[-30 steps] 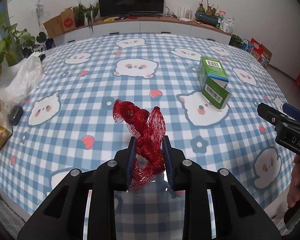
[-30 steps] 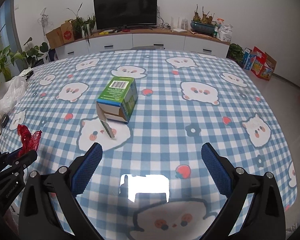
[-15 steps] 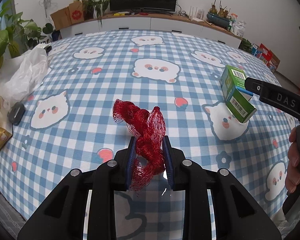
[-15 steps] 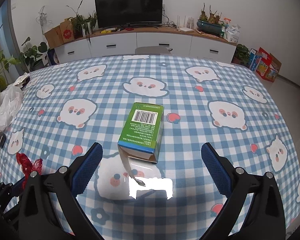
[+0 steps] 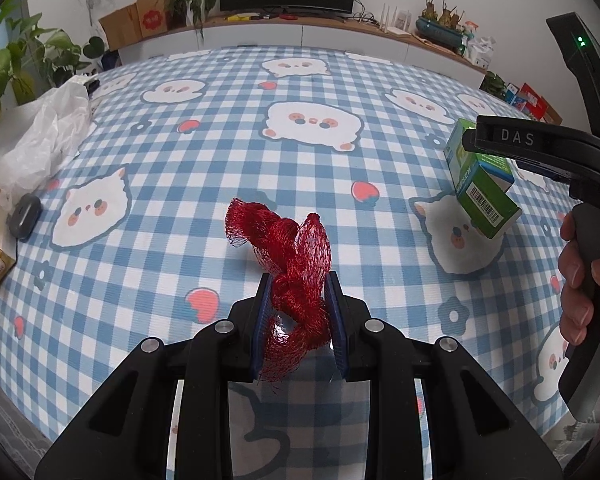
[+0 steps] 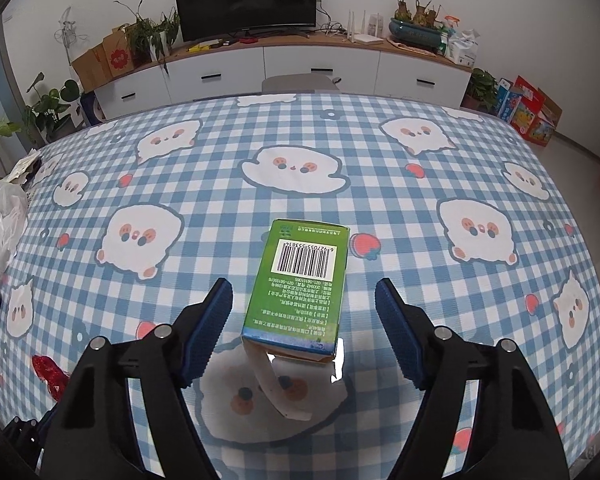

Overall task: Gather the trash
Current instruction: 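Grasp the red mesh net with the left tool while the right tool grasps the green box, then carry the red mesh net and green box down over the trash bin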

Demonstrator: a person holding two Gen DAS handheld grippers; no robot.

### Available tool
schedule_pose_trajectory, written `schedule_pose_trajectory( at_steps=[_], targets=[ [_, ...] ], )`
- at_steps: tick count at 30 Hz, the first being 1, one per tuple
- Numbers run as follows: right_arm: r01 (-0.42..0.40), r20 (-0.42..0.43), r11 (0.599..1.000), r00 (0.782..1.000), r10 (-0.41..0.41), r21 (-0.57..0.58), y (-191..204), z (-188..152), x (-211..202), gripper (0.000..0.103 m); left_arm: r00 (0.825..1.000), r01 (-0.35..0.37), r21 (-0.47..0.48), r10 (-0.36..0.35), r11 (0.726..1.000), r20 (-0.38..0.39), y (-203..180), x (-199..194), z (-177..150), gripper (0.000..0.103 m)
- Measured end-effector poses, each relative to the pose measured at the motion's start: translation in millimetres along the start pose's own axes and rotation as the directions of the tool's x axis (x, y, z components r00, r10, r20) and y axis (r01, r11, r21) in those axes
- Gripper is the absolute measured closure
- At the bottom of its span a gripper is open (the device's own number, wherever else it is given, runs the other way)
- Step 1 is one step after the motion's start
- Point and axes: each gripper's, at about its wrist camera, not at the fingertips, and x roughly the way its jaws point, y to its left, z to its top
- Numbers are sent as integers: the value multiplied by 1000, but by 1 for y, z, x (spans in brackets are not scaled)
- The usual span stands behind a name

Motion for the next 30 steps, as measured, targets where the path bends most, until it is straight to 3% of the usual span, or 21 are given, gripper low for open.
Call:
schedule_pose_trajectory(
  at_steps=[5, 19, 30],
  targets=[
    [22, -20, 1000, 1000, -22, -17, 5, -1, 7, 55, 1000, 1, -1, -1, 1000, -2, -1, 2, 1, 77],
    [23, 13, 999, 1000, -23, -22, -6, -7, -20, 55, 1000, -1, 7, 1, 1000, 12, -5, -6, 1, 77],
    [-10, 23, 1000, 1000, 10, -8, -10, -35, -62, 55, 1000, 5, 26, -6, 1000, 24, -11, -25, -6, 77]
  ],
)
